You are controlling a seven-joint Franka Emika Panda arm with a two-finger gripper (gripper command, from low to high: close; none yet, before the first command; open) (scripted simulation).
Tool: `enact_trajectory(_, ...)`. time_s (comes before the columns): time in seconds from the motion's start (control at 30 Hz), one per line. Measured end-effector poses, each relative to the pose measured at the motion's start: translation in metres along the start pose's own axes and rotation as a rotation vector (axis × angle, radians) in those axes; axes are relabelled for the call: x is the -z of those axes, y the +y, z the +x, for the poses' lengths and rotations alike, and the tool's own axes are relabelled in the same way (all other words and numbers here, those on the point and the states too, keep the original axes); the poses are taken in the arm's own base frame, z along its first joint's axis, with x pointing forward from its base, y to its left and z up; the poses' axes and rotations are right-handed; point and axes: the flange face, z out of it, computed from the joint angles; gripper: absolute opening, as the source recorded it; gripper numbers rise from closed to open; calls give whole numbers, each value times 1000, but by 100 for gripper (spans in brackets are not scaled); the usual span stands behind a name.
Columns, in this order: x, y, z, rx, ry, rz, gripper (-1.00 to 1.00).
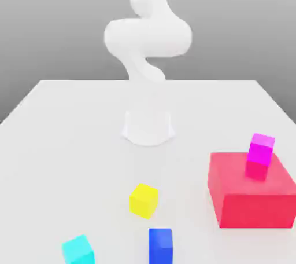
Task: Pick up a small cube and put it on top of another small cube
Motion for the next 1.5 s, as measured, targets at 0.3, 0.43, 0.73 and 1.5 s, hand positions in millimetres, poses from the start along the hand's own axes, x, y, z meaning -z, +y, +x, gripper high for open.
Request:
enact_trajectory(0.3,-178,21,-33,7,-172,-189,0)
enact_trajectory(0.43,-248,45,-61,9,-250,-269,0)
enact_trajectory(0.73,-376,122,-148,15,-432,-441,0)
enact_trajectory(1.5,-403,173,-195,21,-512,-520,-100)
